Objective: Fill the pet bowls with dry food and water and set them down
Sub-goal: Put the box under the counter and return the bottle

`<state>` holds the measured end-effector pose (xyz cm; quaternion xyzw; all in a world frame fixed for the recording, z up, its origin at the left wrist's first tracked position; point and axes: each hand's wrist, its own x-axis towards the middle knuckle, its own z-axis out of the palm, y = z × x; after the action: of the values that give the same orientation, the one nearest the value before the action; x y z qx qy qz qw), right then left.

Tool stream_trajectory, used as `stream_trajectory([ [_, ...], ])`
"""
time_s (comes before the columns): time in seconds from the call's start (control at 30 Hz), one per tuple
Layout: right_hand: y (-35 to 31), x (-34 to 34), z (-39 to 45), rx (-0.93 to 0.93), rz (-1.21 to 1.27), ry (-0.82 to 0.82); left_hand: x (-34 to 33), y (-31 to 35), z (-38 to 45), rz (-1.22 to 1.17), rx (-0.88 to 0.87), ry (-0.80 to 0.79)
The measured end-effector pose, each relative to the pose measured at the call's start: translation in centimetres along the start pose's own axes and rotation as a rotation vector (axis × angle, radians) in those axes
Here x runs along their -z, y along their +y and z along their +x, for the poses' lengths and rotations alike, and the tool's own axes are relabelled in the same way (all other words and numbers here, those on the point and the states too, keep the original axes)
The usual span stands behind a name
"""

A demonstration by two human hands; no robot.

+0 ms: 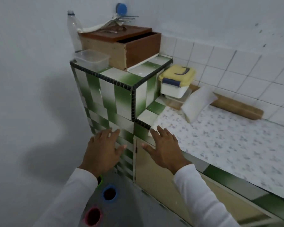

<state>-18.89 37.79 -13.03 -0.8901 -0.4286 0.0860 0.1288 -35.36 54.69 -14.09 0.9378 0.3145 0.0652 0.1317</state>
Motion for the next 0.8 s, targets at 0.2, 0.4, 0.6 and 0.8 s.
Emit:
stream_trajectory([
  [0.2, 7.2, 1.8, -6.0, -0.129, -0.007, 0.038, -2.4, 8.6, -1.3, 0.010, -0.108, -0.050],
  [0.4, 13.7, 3.3, -12.7, -0.257, 0.019, 0.065, -4.7, 16.8, -3.2, 0.039, -0.227, -0.081],
  [0.6, 19.9, 5.7, -20.1, -0.404, 0.049, 0.112, -6.9, 25.4, -5.4, 0.010, -0.376, -0.092],
  [0.8, 25.5, 7.0, -27.0, -0.563, 0.036, 0.160, -9.3, 33.4, -7.5, -0.021, -0.509, -0.151],
])
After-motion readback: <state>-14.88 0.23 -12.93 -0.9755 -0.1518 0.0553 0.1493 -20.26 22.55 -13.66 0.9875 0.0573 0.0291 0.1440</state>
